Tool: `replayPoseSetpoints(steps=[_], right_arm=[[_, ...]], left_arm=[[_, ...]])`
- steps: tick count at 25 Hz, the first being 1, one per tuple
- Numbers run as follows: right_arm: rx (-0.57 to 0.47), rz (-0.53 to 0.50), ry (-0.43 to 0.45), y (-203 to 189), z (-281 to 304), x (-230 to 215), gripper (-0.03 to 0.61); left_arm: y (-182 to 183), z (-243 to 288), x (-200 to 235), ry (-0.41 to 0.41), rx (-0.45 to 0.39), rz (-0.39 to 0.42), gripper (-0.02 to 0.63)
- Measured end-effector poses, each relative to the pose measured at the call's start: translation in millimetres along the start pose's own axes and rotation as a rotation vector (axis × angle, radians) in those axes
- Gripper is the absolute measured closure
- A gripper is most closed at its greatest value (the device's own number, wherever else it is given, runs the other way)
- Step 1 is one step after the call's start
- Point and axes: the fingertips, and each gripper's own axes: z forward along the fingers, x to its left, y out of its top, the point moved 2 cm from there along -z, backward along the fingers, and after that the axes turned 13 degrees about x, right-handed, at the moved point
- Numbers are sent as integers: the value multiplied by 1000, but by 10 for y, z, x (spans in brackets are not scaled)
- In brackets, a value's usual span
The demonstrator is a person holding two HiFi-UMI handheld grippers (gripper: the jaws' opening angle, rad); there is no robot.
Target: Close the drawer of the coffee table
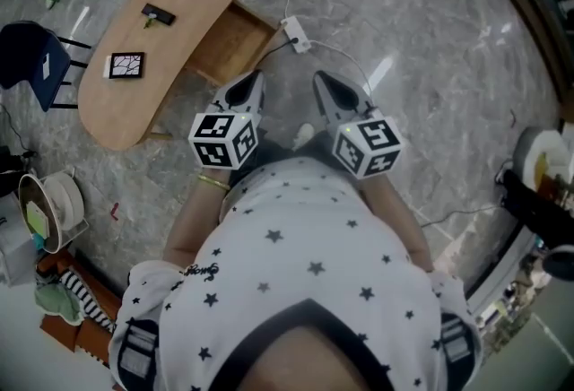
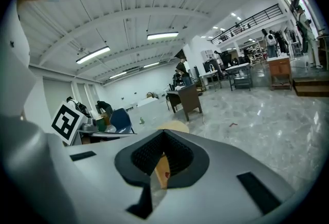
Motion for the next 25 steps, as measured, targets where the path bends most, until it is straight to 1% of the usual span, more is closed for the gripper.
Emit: replayPoseSetpoints(steps=[7, 13, 18, 25], right_arm=[[38, -53, 78, 23, -10, -309, 569], [60, -45, 126, -39, -60, -522, 569], [88, -38, 144, -87, 56, -582, 569], [116, -66, 171, -20, 315, -503, 569]], left_arm=[[0, 149, -54, 112, -57, -86, 604], [-57, 143, -111, 207, -82, -126, 604], [-193, 20, 30, 277, -82, -181, 604], [-393, -87, 357, 359, -79, -244, 604]])
